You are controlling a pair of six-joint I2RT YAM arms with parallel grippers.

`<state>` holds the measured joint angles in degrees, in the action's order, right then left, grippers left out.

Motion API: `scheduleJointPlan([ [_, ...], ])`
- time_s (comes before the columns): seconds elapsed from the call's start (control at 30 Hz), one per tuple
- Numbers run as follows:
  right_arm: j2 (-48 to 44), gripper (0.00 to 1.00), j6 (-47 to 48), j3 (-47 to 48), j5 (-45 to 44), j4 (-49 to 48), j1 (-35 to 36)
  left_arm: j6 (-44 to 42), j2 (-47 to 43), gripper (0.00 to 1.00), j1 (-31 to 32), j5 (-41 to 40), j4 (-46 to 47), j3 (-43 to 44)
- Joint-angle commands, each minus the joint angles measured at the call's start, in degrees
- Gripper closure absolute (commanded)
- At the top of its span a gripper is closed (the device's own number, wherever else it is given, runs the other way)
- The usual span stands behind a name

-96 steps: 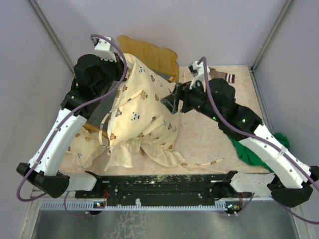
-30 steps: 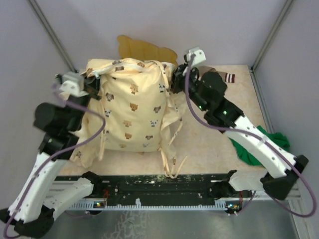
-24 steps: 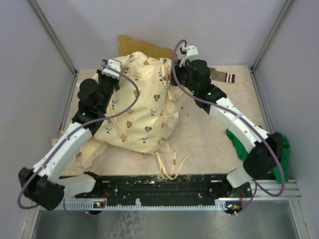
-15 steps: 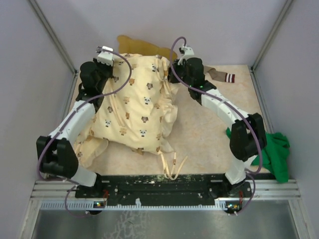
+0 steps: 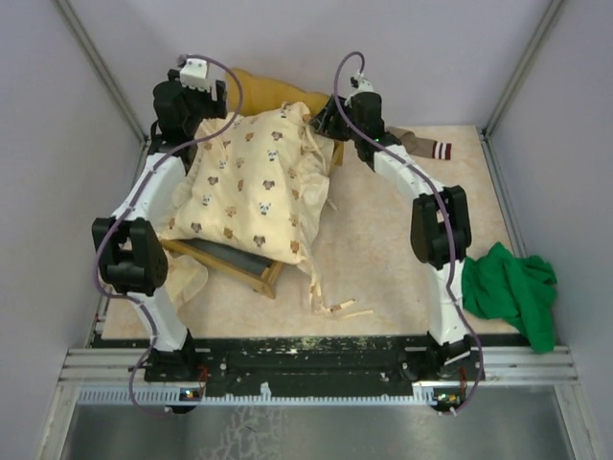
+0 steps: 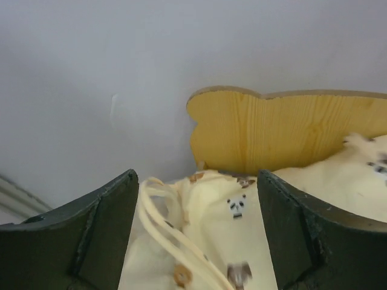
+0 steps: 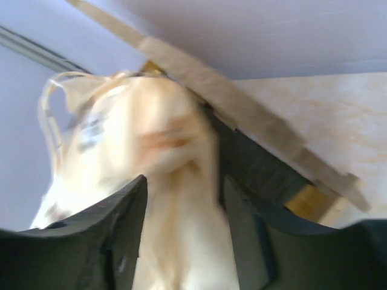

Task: Set up the pet bed

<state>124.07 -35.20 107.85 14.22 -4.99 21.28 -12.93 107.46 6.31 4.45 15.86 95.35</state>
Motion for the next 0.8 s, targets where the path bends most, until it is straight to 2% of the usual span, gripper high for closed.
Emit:
scheduleJointPlan([
  [0.0,-4.69,0.38,3.79,6.79,-5.31,11.71,-1.33,8.54,-8.85,0.15,-0.07,-6.52,-13.97,0.13],
  [0.1,-9.79,0.28,6.25,4.91,-9.12,19.96,-1.76,13.66,-15.43,0.15,-0.07,-10.52,-24.53,-3.29],
  [0.2,-14.86,0.27,6.03,-1.36,-10.83,23.78,-1.77,17.3,-21.15,0.17,0.02,-14.65,-34.78,-6.63],
  [0.27,-18.59,0.28,2.68,-7.13,-11.69,24.21,-1.34,20.54,-26.42,0.19,0.13,-16.24,-37.87,-12.14],
  [0.37,-24.73,0.31,-4.27,-18.06,-14.52,20.89,-0.36,30.42,-35.79,0.24,0.46,-18.44,-38.36,-22.35],
  [0.43,-28.41,0.33,-9.39,-25.41,-15.65,17.4,0.15,35.02,-41.24,0.24,0.99,-17.74,-39.22,-27.81],
  [0.57,-33.92,0.37,-16.57,-38.75,-15.81,7.9,2.35,38.39,-49.45,0.21,1.17,-16.17,-39.85,-36.03],
  [0.77,-33.73,0.38,-19.0,-44.93,-12.32,-0.43,5.25,45.06,-52.47,0.17,1.16,-13.04,-36.64,-44.07],
])
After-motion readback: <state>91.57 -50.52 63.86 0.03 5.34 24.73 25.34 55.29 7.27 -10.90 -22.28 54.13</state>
